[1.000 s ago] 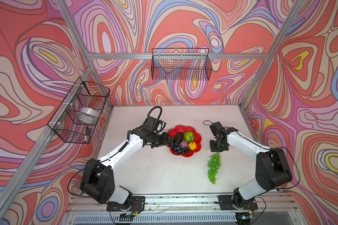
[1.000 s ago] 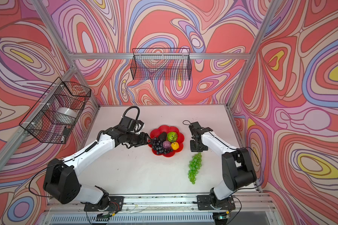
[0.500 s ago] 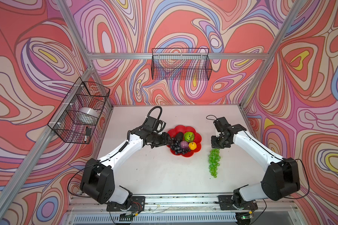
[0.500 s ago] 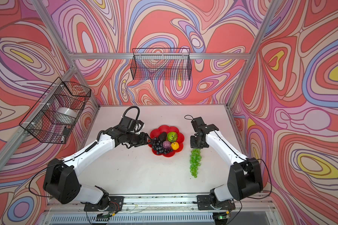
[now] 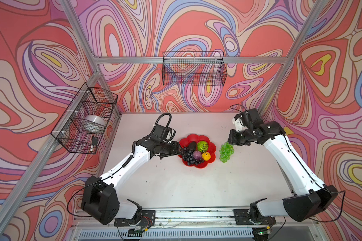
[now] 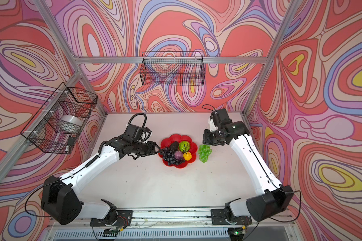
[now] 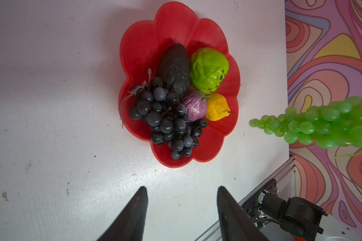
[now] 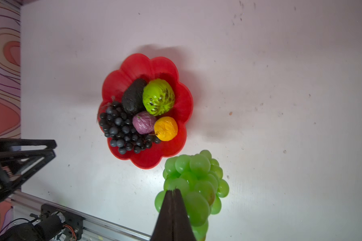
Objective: Place and organize the fake fruits in the fruit bowl
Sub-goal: 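Grasp the green grape bunch with the right gripper and lift it, then carry the green grapes over the far side of the red bowl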
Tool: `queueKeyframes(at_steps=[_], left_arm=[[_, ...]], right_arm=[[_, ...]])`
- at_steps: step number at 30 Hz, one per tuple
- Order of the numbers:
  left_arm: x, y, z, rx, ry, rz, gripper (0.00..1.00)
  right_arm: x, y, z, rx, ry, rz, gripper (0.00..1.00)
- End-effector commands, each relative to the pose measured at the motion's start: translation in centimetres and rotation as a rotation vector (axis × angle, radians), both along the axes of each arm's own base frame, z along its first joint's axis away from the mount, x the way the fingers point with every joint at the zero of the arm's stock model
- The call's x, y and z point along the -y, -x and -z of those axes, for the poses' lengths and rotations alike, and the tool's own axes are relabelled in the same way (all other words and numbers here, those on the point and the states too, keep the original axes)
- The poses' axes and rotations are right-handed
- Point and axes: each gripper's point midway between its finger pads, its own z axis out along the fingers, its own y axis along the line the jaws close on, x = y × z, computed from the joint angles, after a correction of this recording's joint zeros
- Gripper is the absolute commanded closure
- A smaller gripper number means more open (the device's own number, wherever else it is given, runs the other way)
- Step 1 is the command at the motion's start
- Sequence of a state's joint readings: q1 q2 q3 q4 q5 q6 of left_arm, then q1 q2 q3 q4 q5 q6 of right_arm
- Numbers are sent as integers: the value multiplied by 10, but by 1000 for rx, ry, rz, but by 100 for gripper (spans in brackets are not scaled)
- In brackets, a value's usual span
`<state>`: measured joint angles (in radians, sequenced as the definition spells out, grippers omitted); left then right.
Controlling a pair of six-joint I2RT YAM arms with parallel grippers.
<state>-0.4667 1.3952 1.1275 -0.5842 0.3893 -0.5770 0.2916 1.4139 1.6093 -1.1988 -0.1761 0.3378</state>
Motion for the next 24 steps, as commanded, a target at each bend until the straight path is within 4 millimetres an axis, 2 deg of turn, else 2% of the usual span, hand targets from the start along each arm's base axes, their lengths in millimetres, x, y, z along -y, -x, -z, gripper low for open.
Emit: queueKeyframes(at_steps=[1, 4, 8, 15, 24], left_arm=[[-9, 7, 1, -14, -36, -23, 43], [-12, 7, -2, -8, -44, -32, 43], [-13, 8, -4, -6, -47, -37, 44], [-18, 11, -6, -1, -64, -46, 44], [-20, 12, -7, 4, -68, -46, 43]], right_arm=[[-17, -7, -20, 10, -50, -67, 100], [-28, -18, -39, 48, -91, -101, 100], [-47, -29, -48, 63, -156, -144, 100], [-85, -31, -42, 51, -222, -216, 100], [-104, -41, -39, 73, -233, -243, 100]])
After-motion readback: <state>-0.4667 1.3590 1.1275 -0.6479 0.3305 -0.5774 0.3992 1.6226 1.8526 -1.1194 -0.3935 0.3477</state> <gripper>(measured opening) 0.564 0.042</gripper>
